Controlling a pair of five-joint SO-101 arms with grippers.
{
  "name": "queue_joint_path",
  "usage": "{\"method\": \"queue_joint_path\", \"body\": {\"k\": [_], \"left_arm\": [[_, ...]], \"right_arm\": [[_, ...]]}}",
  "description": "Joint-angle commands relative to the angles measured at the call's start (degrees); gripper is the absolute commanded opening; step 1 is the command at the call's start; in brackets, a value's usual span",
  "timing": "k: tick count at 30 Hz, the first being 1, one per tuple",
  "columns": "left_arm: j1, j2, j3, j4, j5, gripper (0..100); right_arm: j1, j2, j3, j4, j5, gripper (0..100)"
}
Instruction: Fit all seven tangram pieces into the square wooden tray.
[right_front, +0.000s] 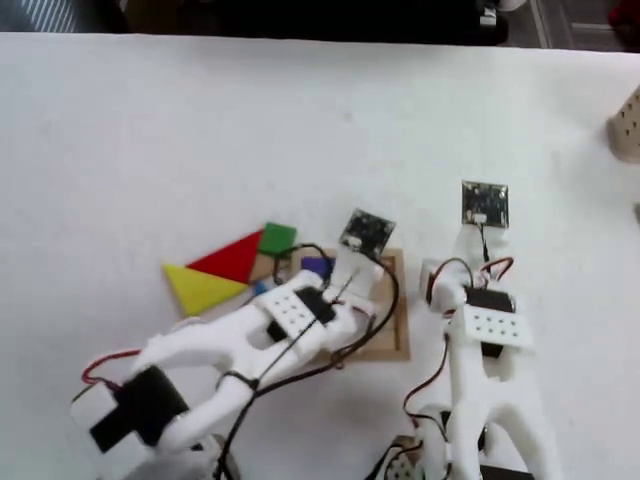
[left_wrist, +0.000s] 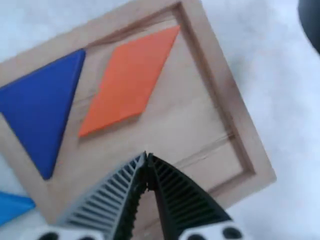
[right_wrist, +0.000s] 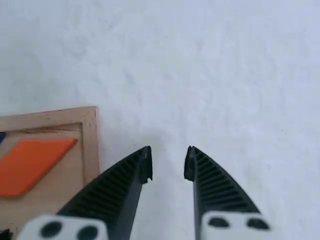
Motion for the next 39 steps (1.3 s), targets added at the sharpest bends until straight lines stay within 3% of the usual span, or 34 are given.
{"method": "queue_joint_path", "body": {"k": [1,8,12,19,26,39], "left_arm": [[0.3,-8.2,1.8,-3.6,-0.6,2],[-0.1,-9.8,7.6,-26.3,2.9,2],[-2.4,0.1,1.1,-30.0,7.3,2],[-4.4,16.6,-12.0,-28.4,7.4,2],[-4.3,16.6,-12.0,-25.9,7.2,2],[-0.7,10.0,-8.4,-9.8,6.1,2]], "right_arm": [[-0.6,-0.8,-2.9,-0.6,0.0,11.9],[-0.6,-0.8,-2.9,-0.6,0.0,11.9],[-0.6,-0.8,-2.9,-0.7,0.0,11.9],[-0.6,-0.8,-2.8,-1.3,0.0,11.9],[-0.6,-0.8,-2.8,-1.4,0.0,11.9],[-0.6,-0.8,-2.8,-1.4,0.0,11.9]]}}
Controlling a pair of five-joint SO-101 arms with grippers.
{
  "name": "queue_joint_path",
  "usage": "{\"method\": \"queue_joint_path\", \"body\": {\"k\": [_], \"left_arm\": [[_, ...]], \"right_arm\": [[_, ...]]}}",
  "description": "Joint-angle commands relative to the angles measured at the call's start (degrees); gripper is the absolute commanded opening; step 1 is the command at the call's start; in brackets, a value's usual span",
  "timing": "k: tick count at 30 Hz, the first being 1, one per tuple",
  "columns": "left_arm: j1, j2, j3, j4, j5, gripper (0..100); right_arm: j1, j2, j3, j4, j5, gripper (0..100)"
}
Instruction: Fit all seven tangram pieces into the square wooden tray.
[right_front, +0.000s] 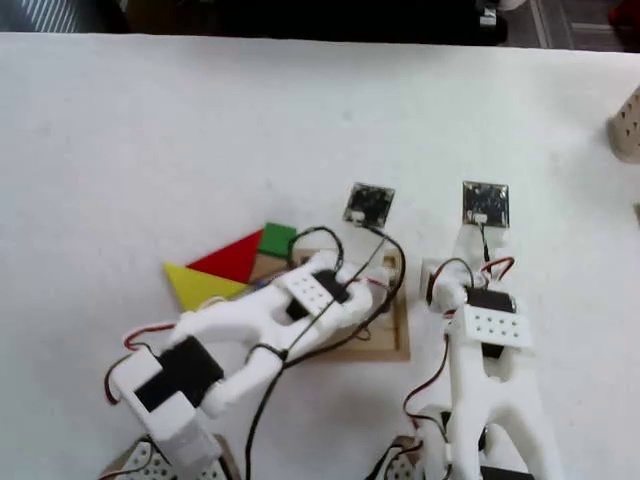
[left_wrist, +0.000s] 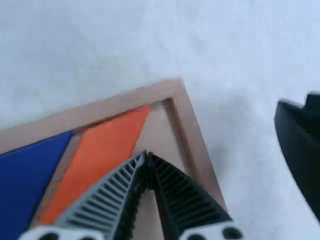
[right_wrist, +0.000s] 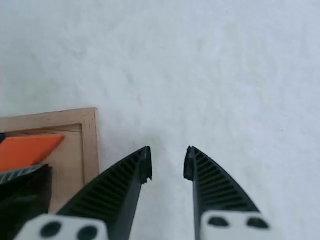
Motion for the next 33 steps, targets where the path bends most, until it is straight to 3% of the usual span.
{"method": "queue_joint_path", "body": {"k": [1,6,10,16,22,33], "left_arm": [[2.0,-6.3,3.3,1.9,-2.3,2],[2.6,-14.4,7.8,1.7,-6.4,2],[0.7,-16.2,9.4,-4.9,-6.2,2],[-2.6,-8.1,6.8,-18.3,2.1,2],[-4.9,3.5,-3.6,-14.9,2.1,2],[-3.3,4.4,-5.1,-8.0,2.0,2]], "right_arm": [[-0.5,-0.8,-2.8,-1.4,0.0,11.9],[-0.5,-0.8,-2.8,-1.4,0.0,11.9],[-0.5,-0.8,-2.8,-1.4,0.0,11.9],[-0.5,-0.8,-2.8,-1.4,0.0,11.9],[-0.5,-0.8,-2.8,-1.4,0.0,11.9],[-0.5,-0.8,-2.8,-1.4,0.0,11.9]]}}
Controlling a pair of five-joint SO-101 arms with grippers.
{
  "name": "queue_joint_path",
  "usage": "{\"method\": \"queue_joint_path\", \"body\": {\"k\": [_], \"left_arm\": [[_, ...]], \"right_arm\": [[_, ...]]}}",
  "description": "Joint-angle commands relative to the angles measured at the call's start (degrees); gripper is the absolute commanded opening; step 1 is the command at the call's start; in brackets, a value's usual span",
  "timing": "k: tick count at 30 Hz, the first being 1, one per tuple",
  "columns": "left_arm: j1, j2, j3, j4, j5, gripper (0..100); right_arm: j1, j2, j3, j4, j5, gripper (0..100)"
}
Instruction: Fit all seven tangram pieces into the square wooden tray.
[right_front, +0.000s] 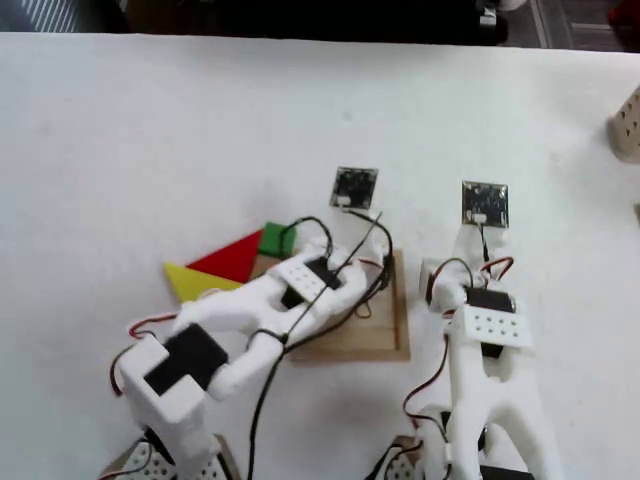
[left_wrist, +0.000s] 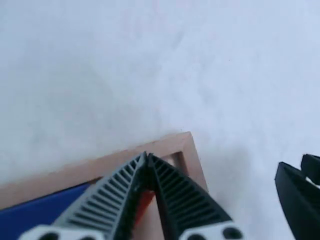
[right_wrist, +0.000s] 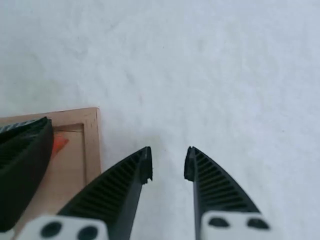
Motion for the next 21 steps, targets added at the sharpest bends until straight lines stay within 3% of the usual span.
{"method": "queue_joint_path", "body": {"k": [1,7,18,21], "left_arm": [[1.0,-0.5,-2.5,4.0,0.4,2],[3.8,-6.3,1.9,9.1,-3.4,2],[10.9,-22.0,18.2,9.9,-13.7,2],[12.0,-25.5,19.4,14.9,-15.8,2]], "right_arm": [[-0.4,-0.8,-2.8,-1.4,0.0,11.9],[-0.4,-0.8,-2.8,-1.4,0.1,11.9],[-0.4,-0.8,-2.8,-1.4,0.1,11.9],[-0.4,-0.8,-2.8,-1.5,0.1,11.9]]}}
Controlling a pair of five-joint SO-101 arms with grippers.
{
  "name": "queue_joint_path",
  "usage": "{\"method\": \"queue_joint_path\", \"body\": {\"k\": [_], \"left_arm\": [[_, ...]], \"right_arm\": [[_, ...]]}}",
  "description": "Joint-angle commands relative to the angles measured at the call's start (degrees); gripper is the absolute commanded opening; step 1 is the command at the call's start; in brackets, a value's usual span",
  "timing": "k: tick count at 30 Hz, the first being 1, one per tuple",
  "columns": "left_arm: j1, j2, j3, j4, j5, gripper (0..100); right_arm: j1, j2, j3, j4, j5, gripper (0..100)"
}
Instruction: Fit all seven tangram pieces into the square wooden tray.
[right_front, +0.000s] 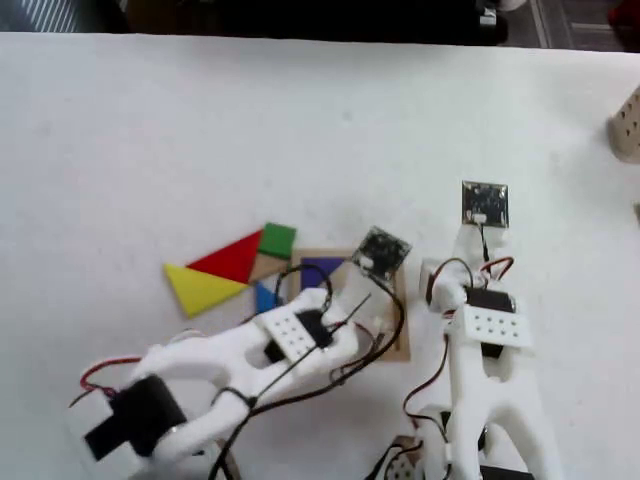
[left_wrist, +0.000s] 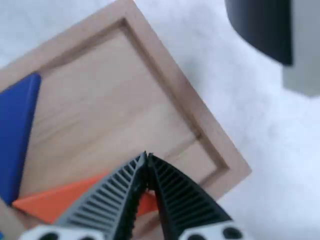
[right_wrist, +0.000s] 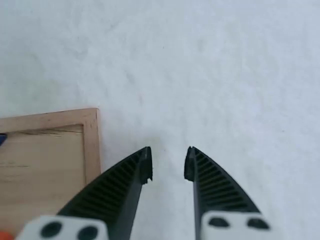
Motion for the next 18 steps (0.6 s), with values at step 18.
{"method": "queue_joint_path", "body": {"k": [18], "left_arm": [[-14.1,-12.4,1.3,20.3,-2.8,2]], "right_arm": [[-0.5,-0.8,-2.8,-1.5,0.1,11.9]]}}
